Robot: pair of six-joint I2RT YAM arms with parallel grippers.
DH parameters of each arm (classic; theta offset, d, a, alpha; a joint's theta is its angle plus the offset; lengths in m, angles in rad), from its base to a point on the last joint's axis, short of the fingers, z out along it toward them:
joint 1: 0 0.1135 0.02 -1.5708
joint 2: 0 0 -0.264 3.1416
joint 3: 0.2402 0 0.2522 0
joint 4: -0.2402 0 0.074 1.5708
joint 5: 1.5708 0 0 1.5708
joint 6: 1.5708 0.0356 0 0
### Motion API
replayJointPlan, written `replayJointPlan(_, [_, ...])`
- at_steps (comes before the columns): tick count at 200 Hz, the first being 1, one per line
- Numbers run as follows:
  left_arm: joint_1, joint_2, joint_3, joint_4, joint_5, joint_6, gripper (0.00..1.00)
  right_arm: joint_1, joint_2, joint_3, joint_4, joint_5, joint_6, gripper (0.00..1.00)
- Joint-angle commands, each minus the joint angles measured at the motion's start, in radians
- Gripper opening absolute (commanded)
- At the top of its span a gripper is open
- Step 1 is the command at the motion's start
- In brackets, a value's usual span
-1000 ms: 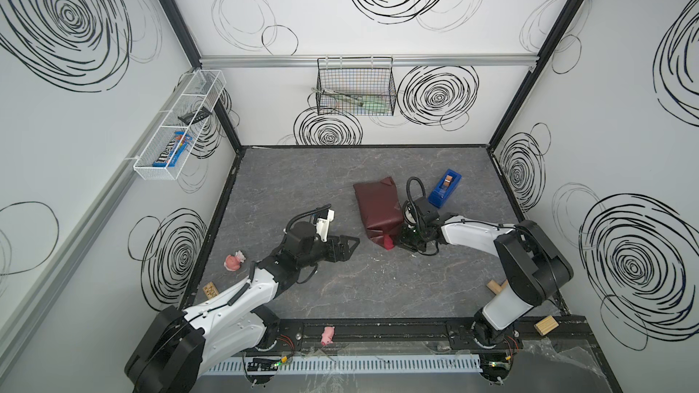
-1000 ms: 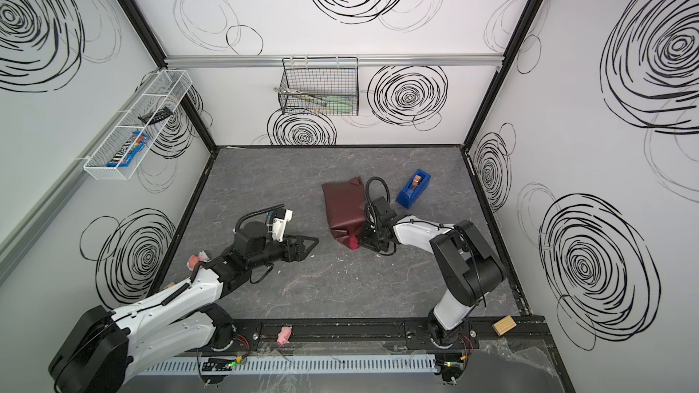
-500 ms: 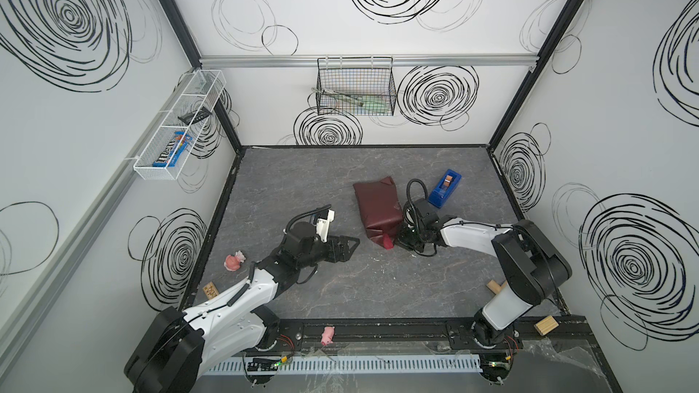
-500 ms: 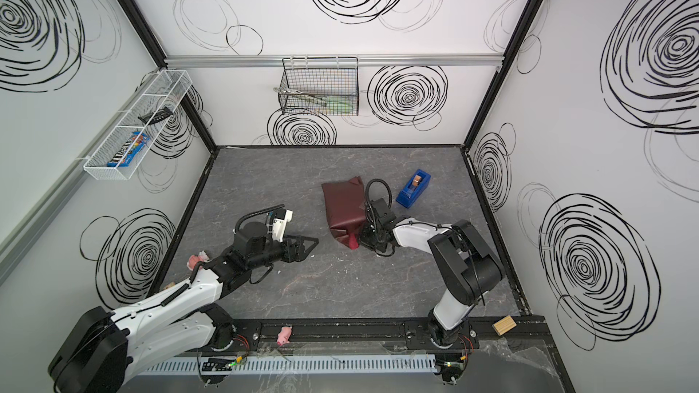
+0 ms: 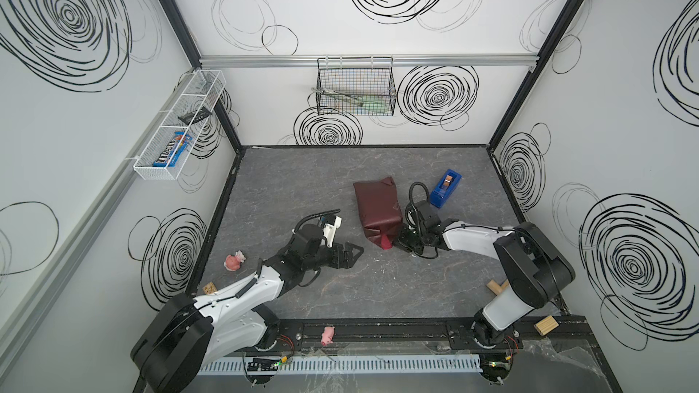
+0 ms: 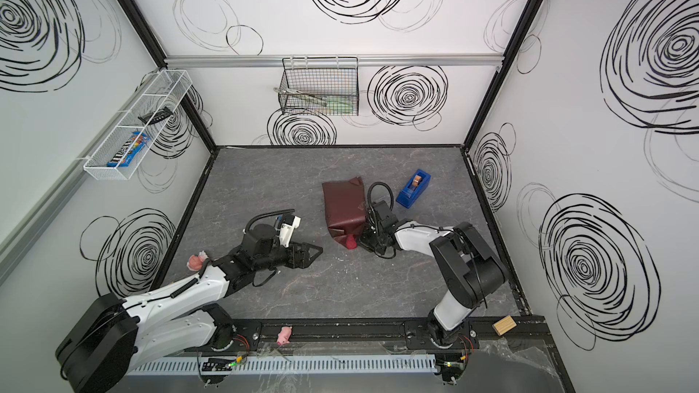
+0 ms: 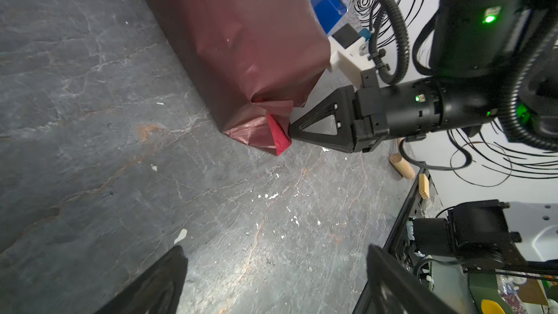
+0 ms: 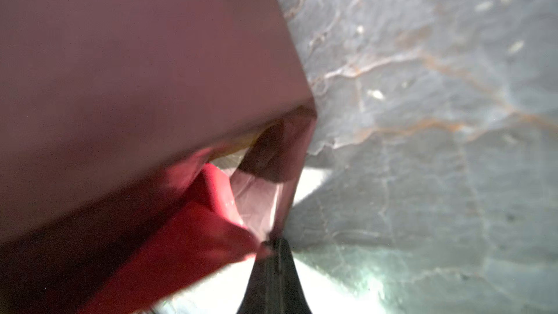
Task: Wrap a gift box in wrapping paper
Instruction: Fifth fold the wrapping paper around the gift box.
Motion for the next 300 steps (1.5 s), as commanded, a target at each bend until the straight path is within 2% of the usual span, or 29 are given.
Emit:
replayJointPlan(1, [-0.005, 0.014, -0.007, 0.058, 0.023, 0.015, 0.96, 0.002, -0.044, -0.015, 0.019, -0.027, 0.026, 0.00])
replayJointPlan(58, [-0.009, 0.035, -0.006, 0.069, 0.026, 0.012, 0.96, -0.001, -0.081, -0.023, 0.015, -0.033, 0.029, 0.00])
replayJointPlan(74, [-0.008, 0.034, -0.006, 0.071, 0.027, 0.010, 0.96, 0.002, -0.080, -0.011, -0.013, -0.003, 0.019, 0.00])
replayJointPlan(85, [-0.008, 0.033, -0.003, 0.065, 0.023, 0.011, 0.96, 0.002, -0.066, 0.005, -0.041, 0.013, 0.009, 0.13])
replayJointPlan(98, [-0.009, 0.028, -0.001, 0.061, 0.023, 0.014, 0.96, 0.005, -0.049, 0.018, -0.060, 0.027, 0.003, 0.36])
replayJointPlan(112, [-0.008, 0.022, 0.000, 0.052, 0.019, 0.017, 0.96, 0.013, -0.036, 0.032, -0.068, 0.048, 0.001, 0.42])
replayJointPlan(159, [-0.004, -0.004, -0.006, 0.032, 0.012, 0.022, 0.96, 0.051, 0.019, 0.073, -0.090, 0.095, 0.005, 0.41])
replayJointPlan(218, [0.000, -0.028, -0.009, 0.018, 0.011, 0.019, 0.96, 0.098, 0.074, 0.118, -0.187, 0.227, 0.055, 0.39])
replayJointPlan(284, [0.001, -0.050, -0.012, 0.008, 0.000, 0.019, 0.96, 0.146, 0.137, 0.154, -0.227, 0.253, 0.078, 0.26])
replayJointPlan(300, [0.001, -0.056, -0.015, 0.003, -0.001, 0.017, 0.96, 0.156, 0.138, 0.151, -0.227, 0.260, 0.094, 0.19])
